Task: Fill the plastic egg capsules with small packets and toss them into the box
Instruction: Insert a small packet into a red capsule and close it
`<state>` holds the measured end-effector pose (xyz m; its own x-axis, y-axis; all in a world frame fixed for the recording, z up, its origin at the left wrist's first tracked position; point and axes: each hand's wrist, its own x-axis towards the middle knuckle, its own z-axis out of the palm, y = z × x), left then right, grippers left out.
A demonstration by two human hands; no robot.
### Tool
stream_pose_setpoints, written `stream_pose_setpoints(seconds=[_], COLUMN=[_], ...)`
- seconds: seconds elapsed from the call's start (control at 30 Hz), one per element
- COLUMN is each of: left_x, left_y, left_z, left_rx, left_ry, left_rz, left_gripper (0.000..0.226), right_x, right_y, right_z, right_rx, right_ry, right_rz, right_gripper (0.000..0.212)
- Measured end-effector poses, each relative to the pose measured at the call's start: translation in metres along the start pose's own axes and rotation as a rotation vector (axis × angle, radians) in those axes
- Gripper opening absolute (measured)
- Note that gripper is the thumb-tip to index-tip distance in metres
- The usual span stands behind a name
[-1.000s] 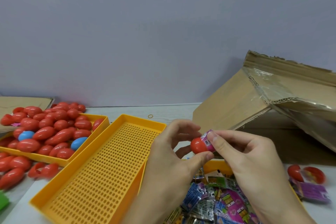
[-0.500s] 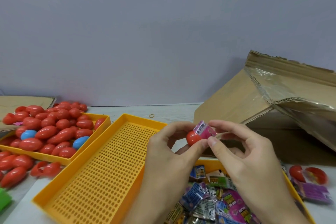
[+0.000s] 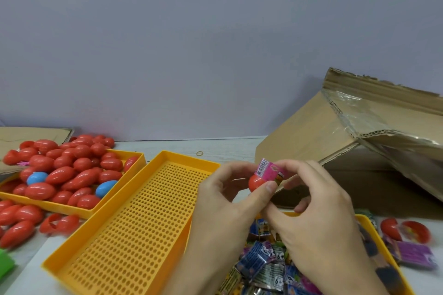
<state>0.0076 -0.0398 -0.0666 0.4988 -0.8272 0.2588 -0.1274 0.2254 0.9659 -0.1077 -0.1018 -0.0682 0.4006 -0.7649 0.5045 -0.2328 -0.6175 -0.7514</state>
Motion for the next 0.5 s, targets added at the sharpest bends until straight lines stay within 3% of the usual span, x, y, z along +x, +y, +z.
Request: stream_pose_setpoints(seconds=[0.3,0.5], left_x=[0.0012,0.0002], left_y=[-0.0014,-0.0015], left_z=[0.0028,0.0012], left_rx=[-0.237,-0.223], left_ry=[0.03,-0.023], left_rz=[-0.099,-0.11], left_gripper=[0.013,0.018], right_x=[-0.0012,-0.0006], right_y=[0.0019,0.0033], right_z=[0.0014,-0.0016], right_rx=[0.053,0.058], right_ry=[-0.029,-0.007], right_rz=[-0.03,-0.037], right_gripper=[0.035,0.034])
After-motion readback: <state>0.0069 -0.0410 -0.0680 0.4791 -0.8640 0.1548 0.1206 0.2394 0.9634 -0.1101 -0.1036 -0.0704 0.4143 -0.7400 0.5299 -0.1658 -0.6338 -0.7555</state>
